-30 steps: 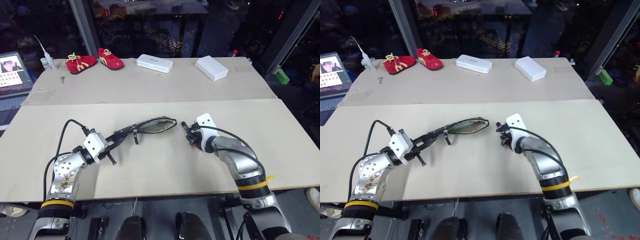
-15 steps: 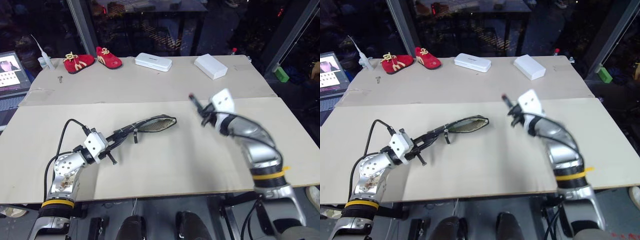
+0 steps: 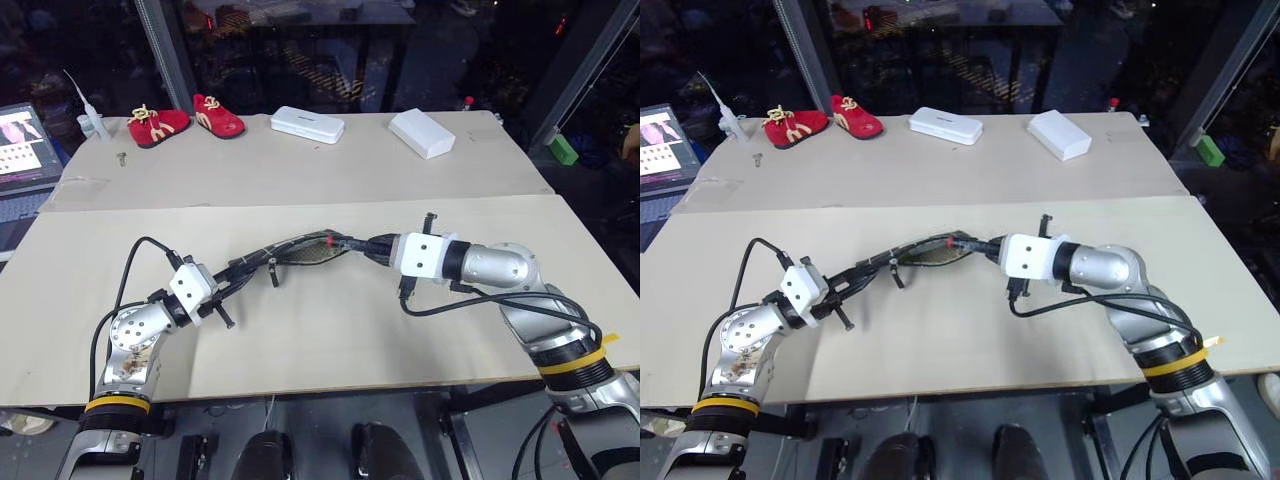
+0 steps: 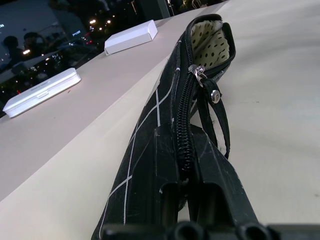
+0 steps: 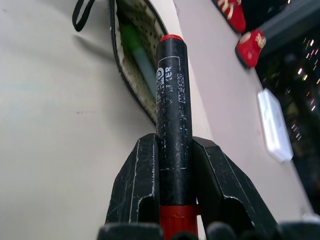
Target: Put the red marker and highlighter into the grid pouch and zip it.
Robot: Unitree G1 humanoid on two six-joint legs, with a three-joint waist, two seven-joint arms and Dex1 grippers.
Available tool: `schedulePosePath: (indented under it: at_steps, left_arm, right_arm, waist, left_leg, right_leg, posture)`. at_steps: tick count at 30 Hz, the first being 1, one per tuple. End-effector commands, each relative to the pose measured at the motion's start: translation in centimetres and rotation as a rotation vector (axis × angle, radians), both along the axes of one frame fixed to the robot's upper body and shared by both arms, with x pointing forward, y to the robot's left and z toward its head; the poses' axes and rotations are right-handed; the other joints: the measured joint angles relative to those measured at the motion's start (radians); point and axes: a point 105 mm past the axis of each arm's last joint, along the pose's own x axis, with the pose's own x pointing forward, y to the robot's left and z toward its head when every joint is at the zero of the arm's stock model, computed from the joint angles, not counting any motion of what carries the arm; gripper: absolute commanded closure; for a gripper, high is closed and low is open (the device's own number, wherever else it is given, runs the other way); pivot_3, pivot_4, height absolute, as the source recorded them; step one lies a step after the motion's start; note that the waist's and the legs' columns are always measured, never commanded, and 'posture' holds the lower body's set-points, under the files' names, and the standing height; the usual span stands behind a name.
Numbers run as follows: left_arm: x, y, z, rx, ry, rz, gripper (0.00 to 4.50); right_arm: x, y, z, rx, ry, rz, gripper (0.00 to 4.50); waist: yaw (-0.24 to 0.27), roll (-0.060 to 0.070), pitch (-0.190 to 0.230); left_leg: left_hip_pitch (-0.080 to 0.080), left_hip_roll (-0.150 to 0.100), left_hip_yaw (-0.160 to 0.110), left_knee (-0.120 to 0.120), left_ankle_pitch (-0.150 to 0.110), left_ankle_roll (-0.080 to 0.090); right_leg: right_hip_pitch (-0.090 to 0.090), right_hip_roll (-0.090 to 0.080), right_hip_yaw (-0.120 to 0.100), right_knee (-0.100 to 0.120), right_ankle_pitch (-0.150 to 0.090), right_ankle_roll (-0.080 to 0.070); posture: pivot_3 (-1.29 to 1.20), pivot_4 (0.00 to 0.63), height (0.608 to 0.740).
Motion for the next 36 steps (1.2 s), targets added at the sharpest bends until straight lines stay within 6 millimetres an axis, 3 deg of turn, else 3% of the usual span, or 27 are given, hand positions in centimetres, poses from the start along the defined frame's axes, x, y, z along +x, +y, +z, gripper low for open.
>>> schedulePosePath:
  at_steps: [1,11,24,27,29,34,36]
  left_arm:
    - [-0.3,-0.8,1.0,0.000,-0.050,-0.032,4.50]
    - [-0.5,-1.7,1.1,-0.009,-0.042,-0.068,4.50]
    - [-0.4,-2.2,1.2,-0.017,-0.036,-0.084,4.50]
    - [-0.5,-2.3,1.3,-0.019,-0.037,-0.084,4.50]
    - [-0.5,-2.3,1.2,-0.019,-0.037,-0.083,4.50]
    - [-0.6,-2.3,1.2,-0.019,-0.035,-0.079,4.50]
    - [-0.7,-2.3,1.2,-0.020,-0.035,-0.078,4.50]
  right_arm:
    - [0.4,1.3,0.6,-0.026,-0.090,0.040,3.91]
    - [1.9,2.9,-1.0,-0.138,-0.132,0.090,3.91]
    - [1.4,9.0,-2.7,-0.146,-0.131,0.267,3.91]
    - [1.6,9.6,-2.4,-0.103,-0.122,0.261,3.91]
    - [2.2,9.4,-1.8,-0.041,-0.090,0.218,2.91]
    - [3.7,7.4,-0.2,0.016,-0.104,0.124,1.24]
    - [3.9,6.1,0.4,0.032,-0.106,0.106,0.98]
  waist:
    - [0.001,0.000,0.000]
    - [0.002,0.000,0.000]
    - [-0.001,0.000,0.000]
    - [0.000,0.000,0.000]
    - [0.000,0.000,0.000]
    - [0.001,0.000,0.000]
    - [0.001,0.000,0.000]
  left_leg:
    - [0.000,0.000,0.001,0.000,0.000,0.000]
    - [-0.001,0.000,0.002,0.000,0.000,0.000]
    - [-0.001,0.000,0.003,0.000,0.000,0.000]
    - [-0.001,0.000,0.003,0.000,0.000,0.000]
    - [-0.001,0.000,0.003,0.000,0.000,-0.001]
    - [-0.001,0.000,0.003,0.000,0.000,-0.001]
    - [-0.001,0.000,0.003,0.000,0.000,-0.001]
  right_leg:
    - [0.000,0.000,0.000,0.000,0.000,0.000]
    - [0.000,0.000,0.000,0.000,0.000,0.000]
    - [0.000,0.000,0.000,0.001,0.000,-0.001]
    - [0.000,0.000,0.000,0.001,0.000,-0.001]
    - [0.000,0.000,0.000,0.001,0.000,-0.001]
    - [0.000,-0.001,-0.001,0.001,0.000,-0.001]
    - [0.000,-0.001,0.000,0.001,0.000,-0.001]
  posture:
    - [0.00,0.150,0.740]
    - [0.00,0.150,0.740]
    - [0.00,0.150,0.740]
    - [0.00,0.150,0.740]
    - [0.00,0.150,0.740]
    - [0.00,0.150,0.740]
    - [0.00,0.150,0.740]
